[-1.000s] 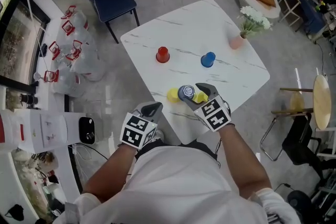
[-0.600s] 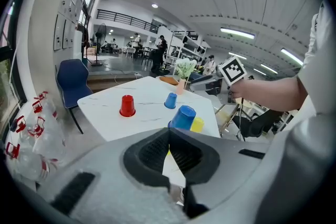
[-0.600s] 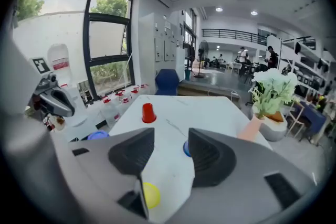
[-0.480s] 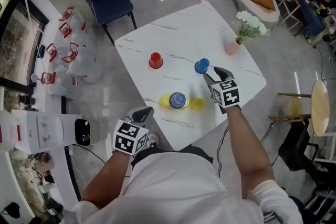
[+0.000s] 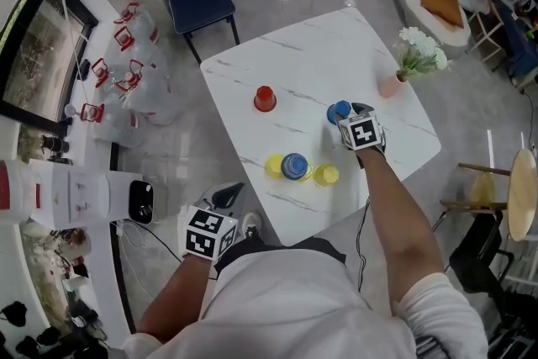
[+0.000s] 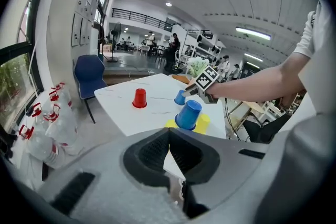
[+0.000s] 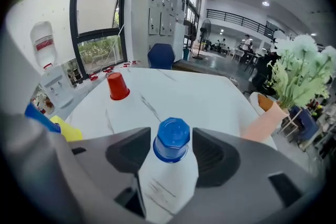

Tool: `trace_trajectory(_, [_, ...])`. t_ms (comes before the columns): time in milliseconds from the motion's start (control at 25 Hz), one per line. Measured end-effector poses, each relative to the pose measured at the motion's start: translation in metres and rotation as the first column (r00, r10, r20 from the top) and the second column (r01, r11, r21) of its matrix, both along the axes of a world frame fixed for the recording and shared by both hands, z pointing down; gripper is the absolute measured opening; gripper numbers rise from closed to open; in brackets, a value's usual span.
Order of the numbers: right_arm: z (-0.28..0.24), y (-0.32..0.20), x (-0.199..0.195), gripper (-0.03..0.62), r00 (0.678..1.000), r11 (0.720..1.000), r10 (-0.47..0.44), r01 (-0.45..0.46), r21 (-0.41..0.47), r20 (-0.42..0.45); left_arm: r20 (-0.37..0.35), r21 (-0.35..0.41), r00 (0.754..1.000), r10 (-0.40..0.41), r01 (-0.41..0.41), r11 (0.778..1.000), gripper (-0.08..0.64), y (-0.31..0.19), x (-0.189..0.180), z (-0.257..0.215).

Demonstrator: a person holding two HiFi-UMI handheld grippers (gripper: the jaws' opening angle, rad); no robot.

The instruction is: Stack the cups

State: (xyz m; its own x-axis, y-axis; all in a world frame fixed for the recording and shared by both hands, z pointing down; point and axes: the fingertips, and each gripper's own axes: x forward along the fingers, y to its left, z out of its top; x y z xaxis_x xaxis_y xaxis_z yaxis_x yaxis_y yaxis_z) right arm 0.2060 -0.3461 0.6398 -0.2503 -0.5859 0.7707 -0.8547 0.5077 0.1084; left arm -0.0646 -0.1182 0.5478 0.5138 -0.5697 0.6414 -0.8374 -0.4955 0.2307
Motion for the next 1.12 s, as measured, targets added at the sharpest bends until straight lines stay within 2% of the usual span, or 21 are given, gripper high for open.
trace_trajectory(240, [0.011, -0.004, 0.0, 0.218, 1.0, 1.0, 0.018, -0.017, -0.013, 0.011, 0.004, -0.005, 0.999, -0.032, 0.032, 0.999, 0.005, 0.004, -0.01, 0.003])
trace_trajectory(480, [-0.036, 0.013, -0.009, 0.215, 0.999, 0.998, -0.001, -0.001, 0.066, 0.036, -0.01, 0.006, 1.0, 0.018, -0.018, 1.0, 0.006, -0.004, -0.006, 0.003])
trace_trajectory(640, [-0.084, 0.045, -0.019, 0.215, 0.997, 0.992, -0.027, 0.017, 0.128, 0.077, -0.023, 0.041, 0.996, 0.082, -0.081, 0.996, 0.005, -0.017, 0.007, -0.007])
trace_trajectory(800, [-0.114, 0.091, -0.03, 0.215, 0.994, 0.99, -0.037, 0.022, 0.141, 0.107, -0.023, 0.071, 0.989, 0.148, -0.146, 0.987, 0.006, -0.026, 0.015, -0.013])
trace_trajectory(920, [-0.117, 0.13, -0.041, 0.215, 0.992, 0.993, -0.047, 0.034, 0.116, 0.117, -0.022, 0.075, 0.982, 0.187, -0.185, 0.98, 0.005, -0.026, 0.019, -0.014])
trace_trajectory(1120, [-0.097, 0.18, -0.057, 0.215, 0.994, 0.994, -0.08, 0.074, 0.077, 0.075, -0.023, 0.077, 0.971, 0.238, -0.236, 0.969, 0.006, -0.018, 0.026, -0.014])
